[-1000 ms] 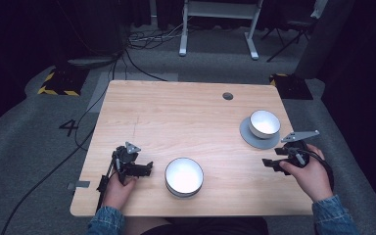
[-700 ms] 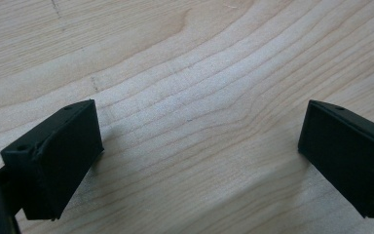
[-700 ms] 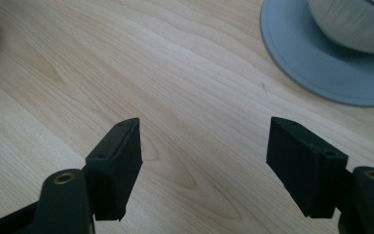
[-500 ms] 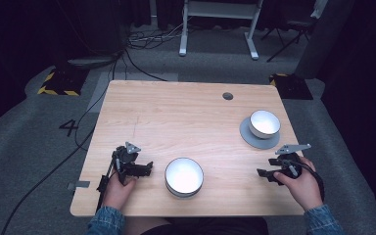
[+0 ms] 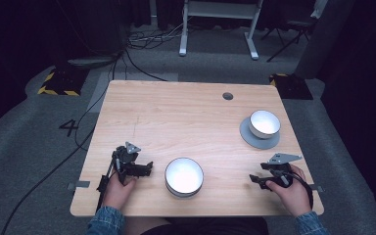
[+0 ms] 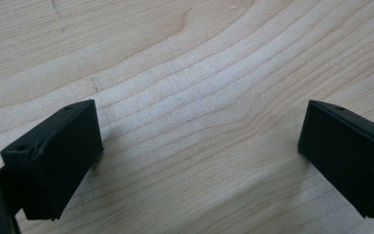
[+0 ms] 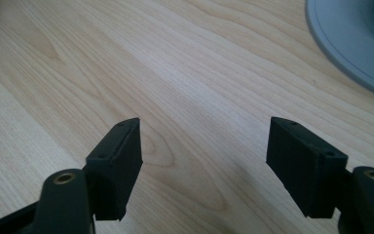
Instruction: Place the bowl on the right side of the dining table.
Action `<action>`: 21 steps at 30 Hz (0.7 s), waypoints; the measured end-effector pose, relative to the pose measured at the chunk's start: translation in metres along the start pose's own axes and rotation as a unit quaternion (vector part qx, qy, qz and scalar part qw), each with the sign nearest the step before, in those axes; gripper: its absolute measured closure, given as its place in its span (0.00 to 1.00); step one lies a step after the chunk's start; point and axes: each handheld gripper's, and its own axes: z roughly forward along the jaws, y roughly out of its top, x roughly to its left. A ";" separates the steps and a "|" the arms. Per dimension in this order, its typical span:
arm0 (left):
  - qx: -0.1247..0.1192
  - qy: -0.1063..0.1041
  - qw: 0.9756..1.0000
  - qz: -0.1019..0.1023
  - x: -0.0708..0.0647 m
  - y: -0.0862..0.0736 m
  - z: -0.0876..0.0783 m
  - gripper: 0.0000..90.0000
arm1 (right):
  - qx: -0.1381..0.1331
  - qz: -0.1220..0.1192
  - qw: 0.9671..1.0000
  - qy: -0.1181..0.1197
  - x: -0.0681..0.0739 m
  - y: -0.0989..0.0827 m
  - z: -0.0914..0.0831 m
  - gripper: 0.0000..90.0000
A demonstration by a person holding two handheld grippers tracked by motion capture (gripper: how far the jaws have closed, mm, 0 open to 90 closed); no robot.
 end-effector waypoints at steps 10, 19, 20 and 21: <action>0.000 -0.001 1.000 0.000 0.000 0.000 0.000 0.03 | -0.011 -0.013 1.000 -0.003 0.007 -0.008 0.011 0.31; -0.001 0.000 1.000 0.001 0.000 0.000 0.000 0.03 | -0.029 0.002 1.000 -0.010 0.007 -0.015 0.016 0.24; 0.000 0.001 1.000 0.001 0.000 0.000 0.000 0.03 | -0.032 0.003 0.999 -0.013 0.007 -0.015 0.017 0.21; 0.000 -0.001 1.000 0.000 0.000 0.000 0.000 0.03 | -0.038 0.002 0.999 -0.014 0.007 -0.016 0.019 0.17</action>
